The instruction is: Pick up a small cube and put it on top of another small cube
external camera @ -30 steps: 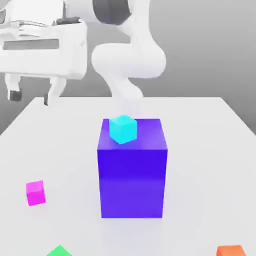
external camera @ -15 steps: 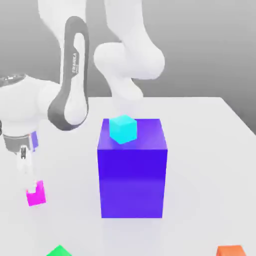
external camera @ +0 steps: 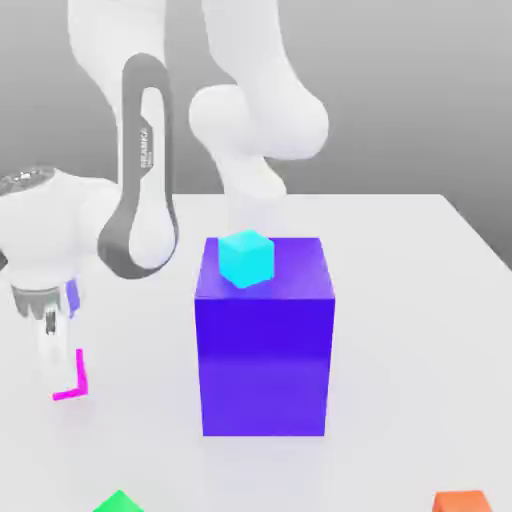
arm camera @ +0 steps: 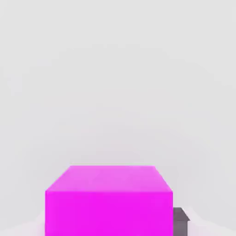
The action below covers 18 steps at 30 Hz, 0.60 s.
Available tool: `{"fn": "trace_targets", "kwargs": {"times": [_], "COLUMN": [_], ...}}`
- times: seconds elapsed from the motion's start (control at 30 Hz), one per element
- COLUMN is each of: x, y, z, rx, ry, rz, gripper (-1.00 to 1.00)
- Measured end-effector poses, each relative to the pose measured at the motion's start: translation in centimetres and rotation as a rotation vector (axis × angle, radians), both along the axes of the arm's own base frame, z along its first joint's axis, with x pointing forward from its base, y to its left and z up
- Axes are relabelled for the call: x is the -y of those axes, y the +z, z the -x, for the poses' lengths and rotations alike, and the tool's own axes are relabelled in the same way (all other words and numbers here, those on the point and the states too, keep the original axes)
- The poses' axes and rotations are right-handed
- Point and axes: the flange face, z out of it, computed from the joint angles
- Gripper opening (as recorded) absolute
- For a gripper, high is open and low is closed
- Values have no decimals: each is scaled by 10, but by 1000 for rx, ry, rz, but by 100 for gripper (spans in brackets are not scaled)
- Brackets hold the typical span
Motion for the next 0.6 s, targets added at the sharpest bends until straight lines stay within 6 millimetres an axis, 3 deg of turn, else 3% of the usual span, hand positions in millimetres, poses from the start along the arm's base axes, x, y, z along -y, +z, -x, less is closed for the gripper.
{"fn": "trace_targets", "kwargs": {"times": [0.07,0.2,0.43,0.5,0.57,0.6], "x": [-5,-28,-102,-117,-121,-122], "y": [10,24,52,43,16,3], "z": [-25,-93,-207,-224,-228,-229], "rx": [-1,-2,0,1,0,0], "ry": [37,139,316,342,349,350], "rz": [0,1,-1,-1,-1,-1], "gripper": [-100,-100,-100,-100,-100,100]}}
